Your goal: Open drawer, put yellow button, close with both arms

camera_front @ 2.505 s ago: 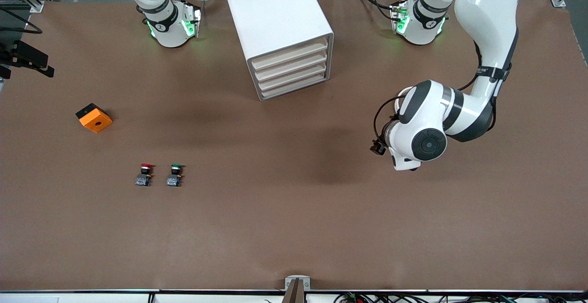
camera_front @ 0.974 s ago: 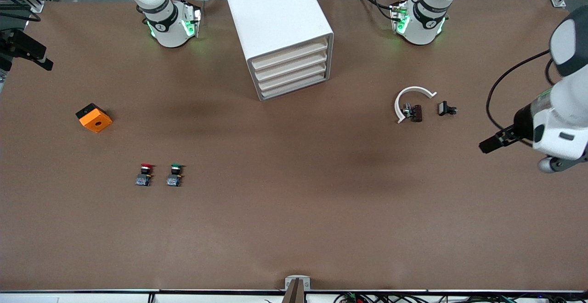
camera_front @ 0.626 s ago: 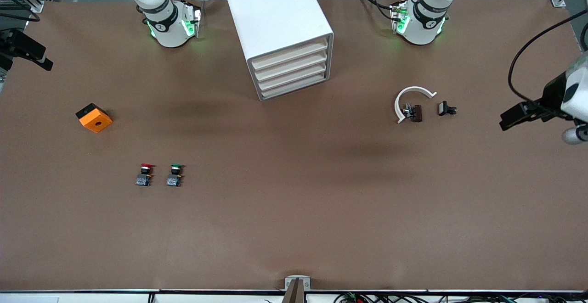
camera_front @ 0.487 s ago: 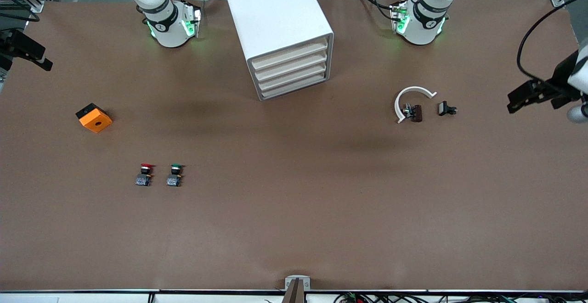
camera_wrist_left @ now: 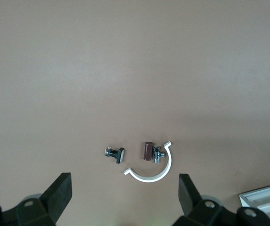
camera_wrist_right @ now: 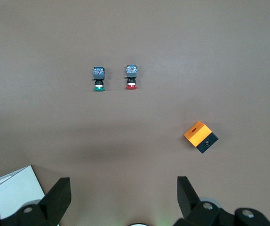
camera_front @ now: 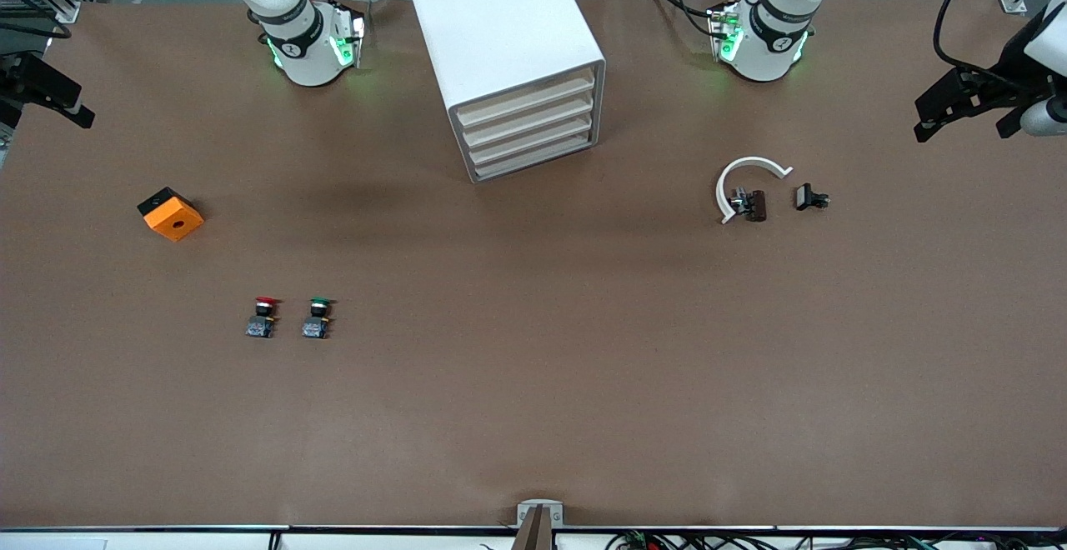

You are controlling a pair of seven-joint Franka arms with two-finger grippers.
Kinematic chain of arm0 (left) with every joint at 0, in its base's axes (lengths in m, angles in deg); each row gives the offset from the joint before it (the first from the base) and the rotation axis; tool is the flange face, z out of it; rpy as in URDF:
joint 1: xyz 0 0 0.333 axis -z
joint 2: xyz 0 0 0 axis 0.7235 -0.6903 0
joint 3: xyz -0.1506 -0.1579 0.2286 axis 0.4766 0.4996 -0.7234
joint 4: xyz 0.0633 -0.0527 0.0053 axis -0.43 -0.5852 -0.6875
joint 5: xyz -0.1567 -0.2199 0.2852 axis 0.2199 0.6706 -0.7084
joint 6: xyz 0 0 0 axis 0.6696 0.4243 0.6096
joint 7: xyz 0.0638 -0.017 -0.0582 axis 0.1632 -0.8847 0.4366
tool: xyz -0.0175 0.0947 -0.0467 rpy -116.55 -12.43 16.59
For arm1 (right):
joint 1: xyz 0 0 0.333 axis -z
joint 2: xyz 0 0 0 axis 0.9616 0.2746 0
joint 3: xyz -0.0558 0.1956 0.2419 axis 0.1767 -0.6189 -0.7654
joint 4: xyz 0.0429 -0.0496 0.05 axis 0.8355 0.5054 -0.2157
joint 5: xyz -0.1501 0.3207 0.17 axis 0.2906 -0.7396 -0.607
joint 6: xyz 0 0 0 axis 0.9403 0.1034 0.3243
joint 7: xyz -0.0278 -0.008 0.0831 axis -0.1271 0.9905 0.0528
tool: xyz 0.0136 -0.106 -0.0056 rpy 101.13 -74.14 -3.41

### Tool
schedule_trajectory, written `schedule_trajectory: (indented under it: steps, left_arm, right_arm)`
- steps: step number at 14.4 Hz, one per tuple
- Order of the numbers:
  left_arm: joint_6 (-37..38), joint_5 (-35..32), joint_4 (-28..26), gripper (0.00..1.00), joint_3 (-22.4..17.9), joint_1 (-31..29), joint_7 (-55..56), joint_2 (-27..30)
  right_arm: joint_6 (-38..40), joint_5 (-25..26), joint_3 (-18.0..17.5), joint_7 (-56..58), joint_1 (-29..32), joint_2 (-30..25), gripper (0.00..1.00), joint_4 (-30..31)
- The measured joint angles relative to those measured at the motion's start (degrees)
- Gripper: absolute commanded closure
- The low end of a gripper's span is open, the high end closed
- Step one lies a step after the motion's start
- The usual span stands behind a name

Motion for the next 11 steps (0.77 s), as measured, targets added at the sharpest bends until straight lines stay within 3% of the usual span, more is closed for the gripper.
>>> schedule_trajectory:
  steps: [11]
  left_arm:
    - [-0.4, 0.26, -2.69, 0.0, -0.27, -0.39, 0.01, -0.02]
  right_arm:
    - [1.92, 0.04, 0.3, 1.3, 0.07, -0.37, 0.0, 0.11]
